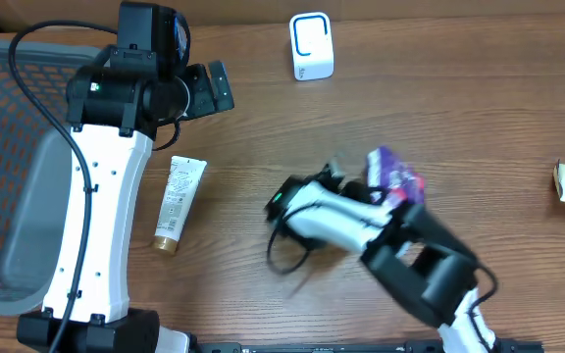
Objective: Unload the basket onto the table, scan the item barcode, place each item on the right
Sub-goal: 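Carry the purple pack right and set it down at centre-right, then grasp the purple pack again with the right gripper, then lift the purple pack and hold it against the white scanner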
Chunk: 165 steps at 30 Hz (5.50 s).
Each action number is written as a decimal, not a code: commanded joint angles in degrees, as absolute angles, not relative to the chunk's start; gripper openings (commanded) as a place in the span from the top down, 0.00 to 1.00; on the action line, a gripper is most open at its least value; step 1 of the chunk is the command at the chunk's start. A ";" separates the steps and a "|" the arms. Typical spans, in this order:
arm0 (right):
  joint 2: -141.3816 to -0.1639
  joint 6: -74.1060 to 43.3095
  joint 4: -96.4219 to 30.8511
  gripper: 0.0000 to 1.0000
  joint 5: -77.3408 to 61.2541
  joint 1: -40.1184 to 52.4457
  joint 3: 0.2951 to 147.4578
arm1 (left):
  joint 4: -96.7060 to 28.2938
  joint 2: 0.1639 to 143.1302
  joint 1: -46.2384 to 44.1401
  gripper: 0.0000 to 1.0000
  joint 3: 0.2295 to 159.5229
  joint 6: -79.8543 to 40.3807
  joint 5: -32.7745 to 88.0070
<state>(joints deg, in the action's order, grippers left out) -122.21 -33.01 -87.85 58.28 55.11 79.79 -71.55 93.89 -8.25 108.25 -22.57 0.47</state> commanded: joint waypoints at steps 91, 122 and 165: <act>-108.88 14.26 -75.64 0.96 -40.18 -0.03 94.08 | -79.29 93.65 -6.39 0.00 108.12 -18.17 -6.55; -118.15 32.51 10.44 0.96 24.97 17.39 96.99 | -79.29 93.65 -6.39 0.00 108.12 -18.17 -6.55; -141.25 74.52 37.54 0.96 14.90 29.04 97.03 | -79.29 93.65 -6.39 0.00 108.12 -18.20 -6.55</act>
